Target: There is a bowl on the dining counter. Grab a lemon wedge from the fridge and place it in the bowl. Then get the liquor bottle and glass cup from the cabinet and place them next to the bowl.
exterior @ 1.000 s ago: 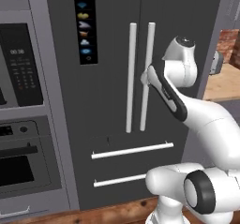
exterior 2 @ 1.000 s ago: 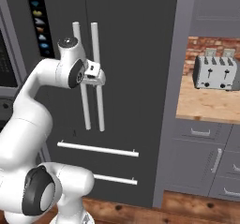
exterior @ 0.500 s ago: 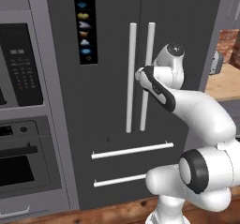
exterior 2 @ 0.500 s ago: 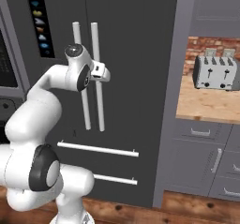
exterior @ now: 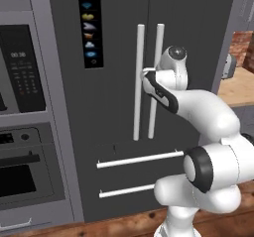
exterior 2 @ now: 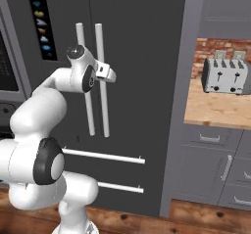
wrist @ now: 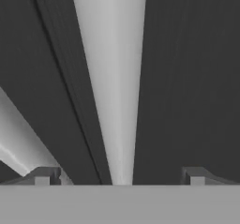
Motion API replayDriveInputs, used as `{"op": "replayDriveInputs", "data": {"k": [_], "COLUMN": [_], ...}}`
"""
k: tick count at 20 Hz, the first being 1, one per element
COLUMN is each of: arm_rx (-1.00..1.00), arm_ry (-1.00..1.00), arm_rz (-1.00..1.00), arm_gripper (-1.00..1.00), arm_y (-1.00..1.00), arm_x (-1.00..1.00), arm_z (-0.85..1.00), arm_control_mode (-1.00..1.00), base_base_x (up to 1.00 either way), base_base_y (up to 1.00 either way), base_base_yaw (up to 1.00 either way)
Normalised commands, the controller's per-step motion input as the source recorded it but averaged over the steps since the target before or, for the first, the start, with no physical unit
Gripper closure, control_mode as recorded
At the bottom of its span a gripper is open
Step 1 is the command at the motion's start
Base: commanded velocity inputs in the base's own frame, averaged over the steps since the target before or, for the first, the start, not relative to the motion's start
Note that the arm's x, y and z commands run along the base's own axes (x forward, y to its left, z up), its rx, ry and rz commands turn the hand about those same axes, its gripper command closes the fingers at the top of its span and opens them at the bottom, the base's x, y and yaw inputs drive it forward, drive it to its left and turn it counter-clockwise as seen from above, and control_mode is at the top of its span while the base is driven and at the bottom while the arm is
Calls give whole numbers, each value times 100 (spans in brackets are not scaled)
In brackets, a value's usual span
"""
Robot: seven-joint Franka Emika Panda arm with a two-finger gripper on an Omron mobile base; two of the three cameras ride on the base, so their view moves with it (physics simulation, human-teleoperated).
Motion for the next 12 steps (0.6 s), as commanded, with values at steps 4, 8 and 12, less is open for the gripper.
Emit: {"op": "replayDriveInputs", "data": {"k": [4, 8, 12], "arm_rx": [0, 0, 0], "arm_ry": [-11, -8, -3], "arm_rz": [-4, -3, -1], "arm_gripper": [-100, -100, -100], "arm_y": [0, 0, 0], "arm_x": [26, 35, 44], "arm_z": [-6, -7, -5], "arm_control_mode": [-100, -100, -100], "base_base_x": [0, 0, 0], "base_base_y": [0, 0, 0], "base_base_yaw": [0, 0, 0]}}
